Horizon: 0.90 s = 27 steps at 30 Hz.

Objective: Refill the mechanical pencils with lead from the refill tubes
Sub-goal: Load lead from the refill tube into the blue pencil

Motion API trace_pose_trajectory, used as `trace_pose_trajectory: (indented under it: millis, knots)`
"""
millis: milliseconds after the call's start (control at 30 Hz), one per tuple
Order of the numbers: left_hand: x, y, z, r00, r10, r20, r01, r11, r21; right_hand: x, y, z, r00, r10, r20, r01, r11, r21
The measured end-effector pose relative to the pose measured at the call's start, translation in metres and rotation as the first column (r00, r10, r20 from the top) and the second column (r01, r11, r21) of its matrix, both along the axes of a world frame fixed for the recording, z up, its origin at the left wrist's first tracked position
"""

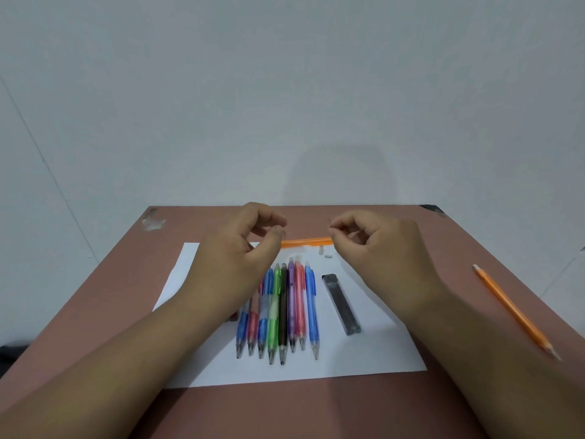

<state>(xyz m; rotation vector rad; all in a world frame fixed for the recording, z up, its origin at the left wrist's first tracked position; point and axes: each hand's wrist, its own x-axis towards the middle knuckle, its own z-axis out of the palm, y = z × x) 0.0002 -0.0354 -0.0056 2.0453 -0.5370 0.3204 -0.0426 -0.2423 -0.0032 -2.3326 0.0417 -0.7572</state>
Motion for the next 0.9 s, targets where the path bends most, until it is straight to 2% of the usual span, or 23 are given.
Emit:
trace_pose_trajectory:
  millis: [133,267,367,433,533,667,900]
  knots:
    - [0.010,-0.006,0.003,0.998,0.006,-0.068,0.006,0.985,0.171,0.003,0.000,-0.001,1.000,-0.005,-0.024,0.007,0.996,0.084]
    - [0.022,-0.015,0.011,0.996,-0.004,-0.086,0.037,0.920,0.391,0.002,0.000,0.000,1.000,0.000,-0.019,0.004,0.986,0.167]
    - [0.036,-0.026,0.018,1.000,-0.003,-0.021,0.013,0.872,0.489,0.000,-0.001,0.001,1.000,0.004,-0.009,-0.002,0.981,0.196]
    - [0.046,-0.035,0.021,0.999,-0.019,0.032,-0.003,0.819,0.574,-0.001,-0.002,0.002,1.000,0.001,-0.008,0.001,0.980,0.197]
    - [0.057,-0.046,0.023,0.999,-0.044,-0.013,0.040,0.703,0.710,-0.001,-0.003,0.001,1.000,-0.001,-0.005,0.002,0.979,0.203]
    - [0.067,-0.048,0.019,0.998,-0.052,-0.036,0.061,0.632,0.772,-0.002,-0.003,0.002,1.000,0.004,0.005,-0.005,0.975,0.223]
    - [0.076,-0.032,0.007,0.999,-0.038,0.032,0.001,0.658,0.753,-0.004,-0.002,0.003,0.999,0.017,0.029,-0.024,0.966,0.259]
